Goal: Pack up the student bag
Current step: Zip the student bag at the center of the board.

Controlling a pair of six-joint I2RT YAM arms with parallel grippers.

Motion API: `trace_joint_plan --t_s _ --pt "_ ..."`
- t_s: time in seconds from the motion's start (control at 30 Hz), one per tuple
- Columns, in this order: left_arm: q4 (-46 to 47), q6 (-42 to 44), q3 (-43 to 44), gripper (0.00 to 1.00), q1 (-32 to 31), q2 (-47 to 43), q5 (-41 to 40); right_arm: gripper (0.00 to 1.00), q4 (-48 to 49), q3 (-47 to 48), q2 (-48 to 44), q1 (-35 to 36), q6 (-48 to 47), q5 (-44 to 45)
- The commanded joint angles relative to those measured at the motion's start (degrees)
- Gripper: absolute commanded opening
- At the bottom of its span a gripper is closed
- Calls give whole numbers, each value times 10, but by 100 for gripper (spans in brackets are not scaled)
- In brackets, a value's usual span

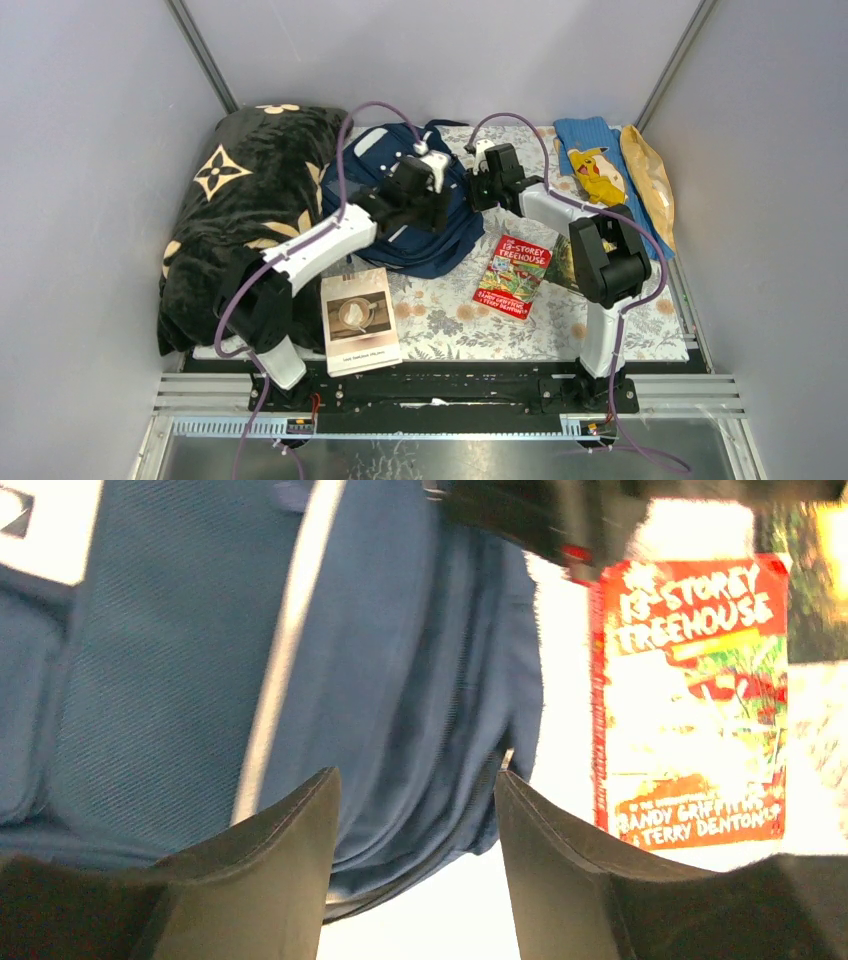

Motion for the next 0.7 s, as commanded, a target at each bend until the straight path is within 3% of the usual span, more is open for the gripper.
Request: trace_joint_plan --t_s 0.0,0.27,0.43,0.57,0.67 --pt "117 80 -28 64 -61 16 -110 0 -7 18 -27 -10 22 -48" --pt "218 134 -54 55 -113 83 -248 0 -3 16 -22 -43 43 -109" --pt "246 135 -30 52 -114 135 -267 0 -20 26 -14 -43 30 -112" --pt "222 128 20 34 -113 187 -304 0 -23 19 -19 -43 24 -102" --pt "208 132 38 13 -112 206 -322 0 -27 17 -24 -43 20 -100"
